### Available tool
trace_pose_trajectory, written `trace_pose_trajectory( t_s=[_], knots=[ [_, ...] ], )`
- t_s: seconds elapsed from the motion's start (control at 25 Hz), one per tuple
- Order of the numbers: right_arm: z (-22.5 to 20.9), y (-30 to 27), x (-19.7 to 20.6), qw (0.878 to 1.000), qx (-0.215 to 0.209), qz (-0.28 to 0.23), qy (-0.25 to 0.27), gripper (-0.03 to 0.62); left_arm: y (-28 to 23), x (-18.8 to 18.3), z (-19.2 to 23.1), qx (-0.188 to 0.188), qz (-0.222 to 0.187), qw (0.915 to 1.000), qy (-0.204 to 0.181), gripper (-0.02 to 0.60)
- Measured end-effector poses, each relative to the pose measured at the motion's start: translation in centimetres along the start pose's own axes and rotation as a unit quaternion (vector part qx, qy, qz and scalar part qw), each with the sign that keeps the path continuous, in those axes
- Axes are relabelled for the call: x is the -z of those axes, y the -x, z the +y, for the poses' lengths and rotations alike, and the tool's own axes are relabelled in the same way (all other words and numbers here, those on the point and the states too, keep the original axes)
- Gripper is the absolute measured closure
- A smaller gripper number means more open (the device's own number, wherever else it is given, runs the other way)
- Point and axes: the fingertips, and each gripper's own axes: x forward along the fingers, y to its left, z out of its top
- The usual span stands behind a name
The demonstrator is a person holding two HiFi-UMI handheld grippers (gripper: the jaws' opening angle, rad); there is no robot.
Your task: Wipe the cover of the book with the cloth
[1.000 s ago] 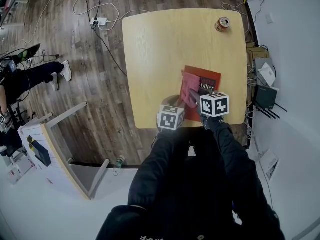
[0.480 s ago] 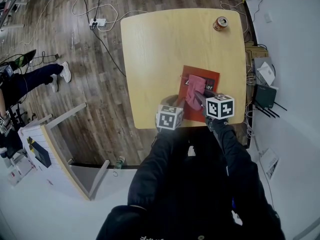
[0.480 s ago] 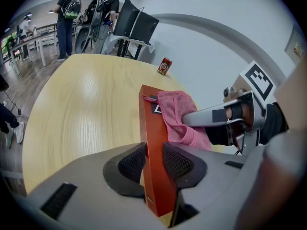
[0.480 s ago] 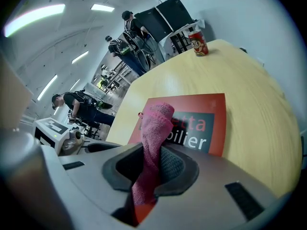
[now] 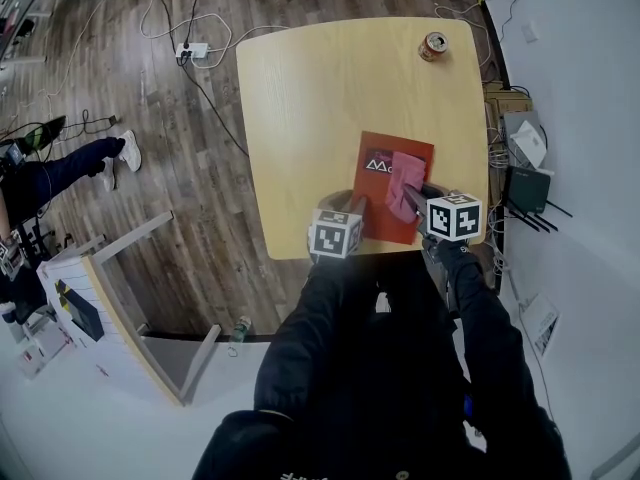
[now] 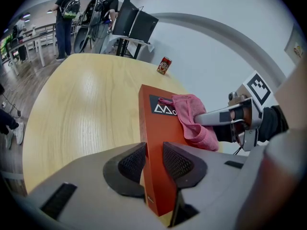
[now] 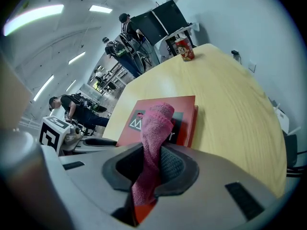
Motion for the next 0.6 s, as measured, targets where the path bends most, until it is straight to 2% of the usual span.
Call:
trace_pose_trajectory(
  t_s=[0.6],
  knots=[
    [-3.1, 2.8, 0.6, 1.000, 0.026, -0.006, -0.007, 0.513, 0.1, -0.1, 0.0, -0.001, 0.004, 1.0000, 0.000, 0.448]
  ],
)
